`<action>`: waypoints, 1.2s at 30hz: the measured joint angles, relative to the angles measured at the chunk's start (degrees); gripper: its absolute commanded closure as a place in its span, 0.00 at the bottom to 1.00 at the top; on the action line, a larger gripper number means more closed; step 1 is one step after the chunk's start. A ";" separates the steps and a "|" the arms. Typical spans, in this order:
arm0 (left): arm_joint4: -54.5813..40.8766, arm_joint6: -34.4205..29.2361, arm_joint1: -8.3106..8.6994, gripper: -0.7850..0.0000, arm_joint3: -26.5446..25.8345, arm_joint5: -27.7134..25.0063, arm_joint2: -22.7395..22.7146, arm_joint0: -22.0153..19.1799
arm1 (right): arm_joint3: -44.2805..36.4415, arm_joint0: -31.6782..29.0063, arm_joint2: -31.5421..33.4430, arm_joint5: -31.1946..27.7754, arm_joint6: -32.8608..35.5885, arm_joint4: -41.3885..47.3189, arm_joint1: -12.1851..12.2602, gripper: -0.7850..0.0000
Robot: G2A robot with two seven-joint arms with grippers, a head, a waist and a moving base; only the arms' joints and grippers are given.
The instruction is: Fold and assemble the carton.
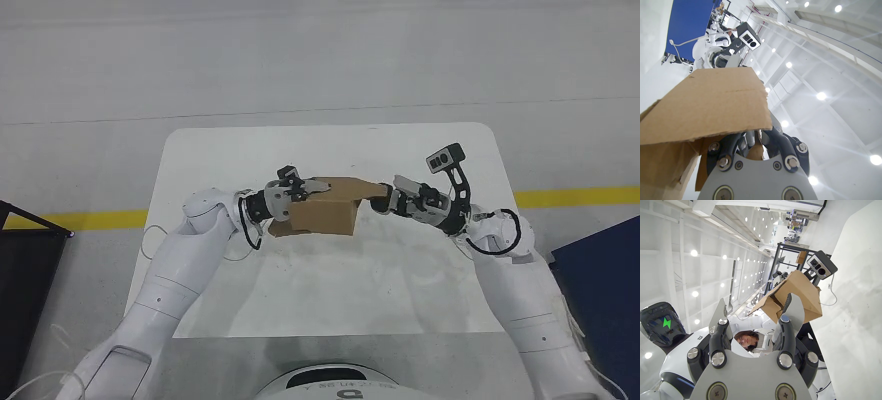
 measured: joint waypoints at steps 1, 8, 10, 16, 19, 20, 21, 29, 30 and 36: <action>0.02 -0.03 0.03 1.00 -0.10 -0.05 -0.05 0.06 | 0.16 0.22 -0.24 0.24 0.14 0.01 -0.01 0.26; 0.86 0.07 0.13 1.00 -0.22 0.37 0.53 0.04 | 1.01 1.42 -1.86 0.93 0.59 0.03 -0.12 0.35; 1.14 0.17 0.12 1.00 0.05 0.43 0.82 -0.08 | 1.12 1.65 -2.23 1.07 0.95 0.03 -0.12 0.36; 1.68 0.30 0.05 1.00 0.70 0.22 1.56 -0.70 | 1.10 2.11 -3.22 1.64 1.51 -0.94 -0.08 0.57; 1.53 0.22 0.05 1.00 0.86 -0.21 1.50 -0.99 | 1.21 2.33 -3.53 2.19 1.57 -1.69 0.00 0.64; 1.50 0.21 0.06 1.00 0.91 -0.40 1.43 -1.04 | 1.25 2.43 -3.63 2.50 1.59 -2.14 0.03 0.66; 1.46 0.18 0.08 1.00 0.98 -0.59 1.34 -1.08 | 1.28 2.59 -3.83 3.04 1.66 -3.03 0.10 0.68; 1.82 0.18 0.27 1.00 1.09 -1.55 0.95 -1.02 | 0.65 3.03 -4.42 4.94 0.75 -7.50 0.48 0.81; 1.95 0.22 0.31 1.00 1.06 -1.78 0.87 -1.01 | 0.55 2.94 -4.29 4.93 0.56 -7.78 0.54 0.82; 2.34 0.39 0.44 1.00 0.93 -2.41 0.63 -0.92 | -0.03 2.19 -2.78 4.98 0.08 -9.52 1.06 0.78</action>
